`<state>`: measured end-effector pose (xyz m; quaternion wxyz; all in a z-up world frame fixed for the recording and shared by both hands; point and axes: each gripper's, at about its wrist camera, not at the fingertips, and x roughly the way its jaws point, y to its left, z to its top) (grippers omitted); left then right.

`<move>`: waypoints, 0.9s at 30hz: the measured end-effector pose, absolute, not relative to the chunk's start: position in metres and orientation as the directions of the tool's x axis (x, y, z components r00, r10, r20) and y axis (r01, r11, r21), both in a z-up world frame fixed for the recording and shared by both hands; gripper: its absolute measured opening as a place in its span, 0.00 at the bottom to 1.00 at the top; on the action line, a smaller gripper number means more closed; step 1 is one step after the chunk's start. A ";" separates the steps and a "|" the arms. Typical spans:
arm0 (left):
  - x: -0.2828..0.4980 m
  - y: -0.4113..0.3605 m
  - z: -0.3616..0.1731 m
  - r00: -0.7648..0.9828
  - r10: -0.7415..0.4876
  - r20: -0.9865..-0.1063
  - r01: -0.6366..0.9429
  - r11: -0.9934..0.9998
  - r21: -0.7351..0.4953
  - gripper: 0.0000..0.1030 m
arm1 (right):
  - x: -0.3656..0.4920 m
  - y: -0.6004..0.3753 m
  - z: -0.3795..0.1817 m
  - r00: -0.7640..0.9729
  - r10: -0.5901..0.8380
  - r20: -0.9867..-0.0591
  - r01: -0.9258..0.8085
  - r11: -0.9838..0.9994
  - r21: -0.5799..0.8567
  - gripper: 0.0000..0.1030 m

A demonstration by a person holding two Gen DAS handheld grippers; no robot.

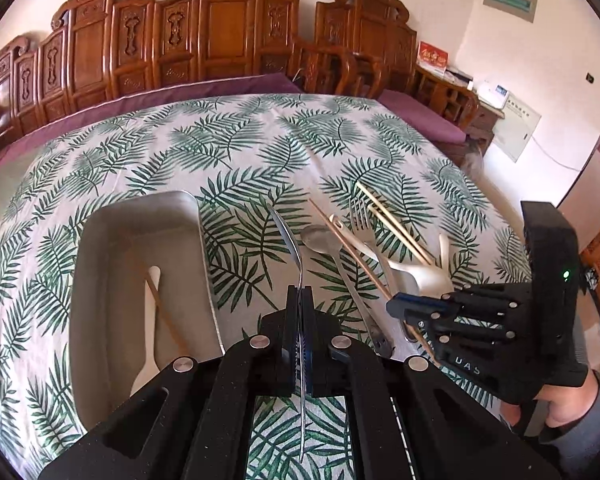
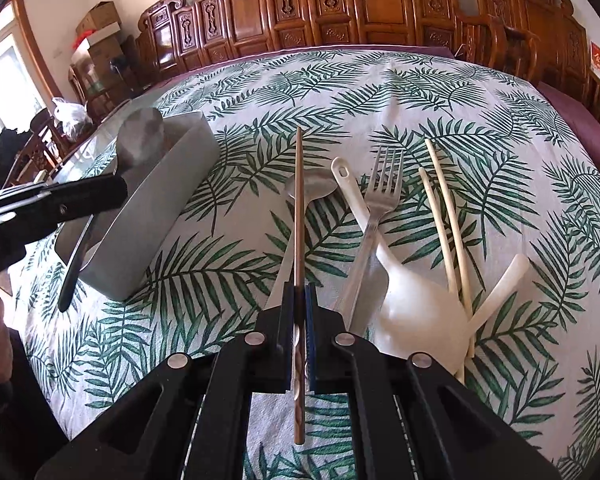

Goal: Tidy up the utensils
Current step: 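Grasp a metal spoon from the holder with the left tool, then lower the metal spoon into the tray with the left tool while the right tool drops its chopstick there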

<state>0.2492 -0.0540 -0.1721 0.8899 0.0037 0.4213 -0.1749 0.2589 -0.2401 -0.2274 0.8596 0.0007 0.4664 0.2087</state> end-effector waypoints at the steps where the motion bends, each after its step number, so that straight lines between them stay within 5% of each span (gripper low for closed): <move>1: 0.249 -0.051 -0.170 0.589 -0.311 -0.746 0.315 0.938 -0.143 0.01 | 0.258 -0.239 -0.226 0.479 0.361 -0.800 -0.361 0.912 0.196 0.06; 27: 0.282 0.041 -0.190 0.561 -0.281 -0.779 0.185 0.959 -0.213 0.01 | 0.232 -0.170 -0.160 0.523 0.415 -0.744 -0.448 0.877 0.174 0.06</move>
